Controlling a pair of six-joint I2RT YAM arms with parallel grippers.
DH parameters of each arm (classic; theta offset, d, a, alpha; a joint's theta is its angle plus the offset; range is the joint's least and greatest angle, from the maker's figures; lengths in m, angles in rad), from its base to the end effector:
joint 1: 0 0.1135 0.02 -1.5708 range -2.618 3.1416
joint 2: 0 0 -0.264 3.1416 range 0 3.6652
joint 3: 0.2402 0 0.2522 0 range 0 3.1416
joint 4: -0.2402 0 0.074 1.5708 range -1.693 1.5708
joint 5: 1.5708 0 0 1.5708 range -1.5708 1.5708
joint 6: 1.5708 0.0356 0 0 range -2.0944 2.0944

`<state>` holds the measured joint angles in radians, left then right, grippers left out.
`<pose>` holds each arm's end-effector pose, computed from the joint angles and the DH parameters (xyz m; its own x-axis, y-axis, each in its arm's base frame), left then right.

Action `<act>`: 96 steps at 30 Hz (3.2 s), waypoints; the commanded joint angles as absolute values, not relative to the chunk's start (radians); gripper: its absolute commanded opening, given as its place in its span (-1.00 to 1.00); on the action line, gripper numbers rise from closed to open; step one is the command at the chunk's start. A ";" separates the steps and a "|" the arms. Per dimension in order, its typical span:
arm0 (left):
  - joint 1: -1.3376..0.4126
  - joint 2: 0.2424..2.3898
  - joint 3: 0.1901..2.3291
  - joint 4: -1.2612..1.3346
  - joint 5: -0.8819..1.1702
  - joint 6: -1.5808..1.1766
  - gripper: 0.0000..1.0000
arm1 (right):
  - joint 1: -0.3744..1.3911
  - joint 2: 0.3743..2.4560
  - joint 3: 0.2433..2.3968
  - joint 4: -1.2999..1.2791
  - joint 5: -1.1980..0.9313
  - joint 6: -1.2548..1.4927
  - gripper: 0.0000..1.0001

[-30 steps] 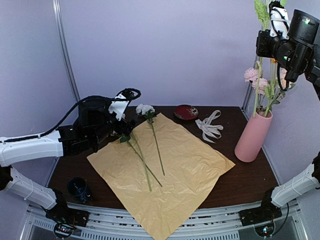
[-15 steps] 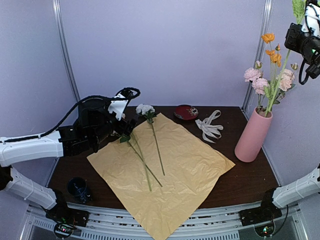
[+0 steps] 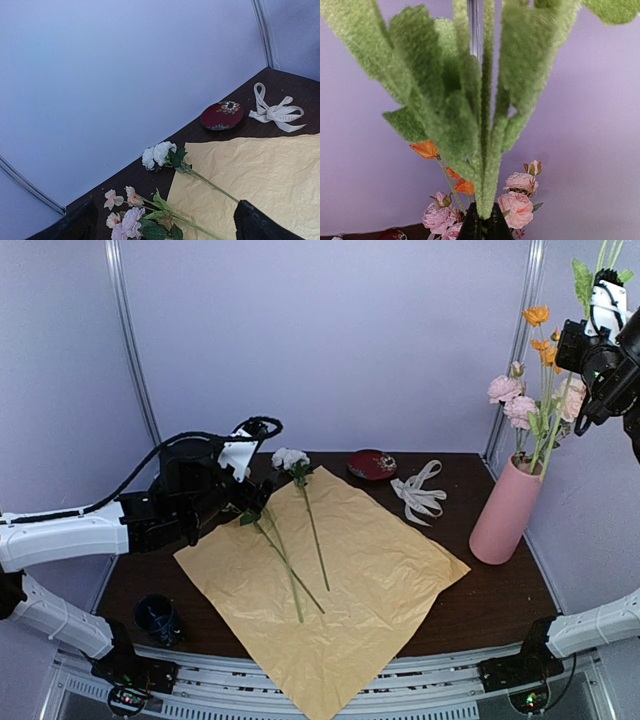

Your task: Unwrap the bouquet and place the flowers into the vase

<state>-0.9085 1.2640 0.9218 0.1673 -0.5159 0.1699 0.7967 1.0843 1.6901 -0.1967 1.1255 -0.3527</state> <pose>0.1950 -0.2215 0.3212 -0.0400 0.2905 -0.9561 0.3997 0.8816 0.2511 0.1249 0.0817 0.5712 0.1674 -0.0416 -0.9850 0.3502 0.9364 0.0200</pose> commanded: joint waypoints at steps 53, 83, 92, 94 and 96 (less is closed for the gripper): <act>-0.907 1.328 0.965 0.145 -0.490 0.128 0.95 | 0.435 0.860 1.058 -0.226 0.787 0.157 -1.00; -0.908 1.360 0.996 0.113 -0.461 0.082 0.96 | 0.425 0.825 1.229 -0.863 0.021 0.248 0.62; -0.908 1.370 1.037 0.071 -0.414 0.053 0.96 | 0.425 0.807 1.289 -0.926 -0.176 0.195 0.69; -0.908 1.371 1.049 0.060 -0.409 0.047 0.96 | 0.425 0.802 1.317 -0.931 -0.149 0.180 0.70; -0.908 1.369 1.059 0.053 -0.405 0.041 0.96 | 0.425 0.811 1.342 -0.933 -0.192 0.166 0.71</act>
<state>-0.9089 1.3621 1.0145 0.0547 -0.4324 0.0689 0.4274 0.8215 1.2789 -0.9161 -0.1341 0.2077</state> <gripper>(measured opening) 0.978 0.851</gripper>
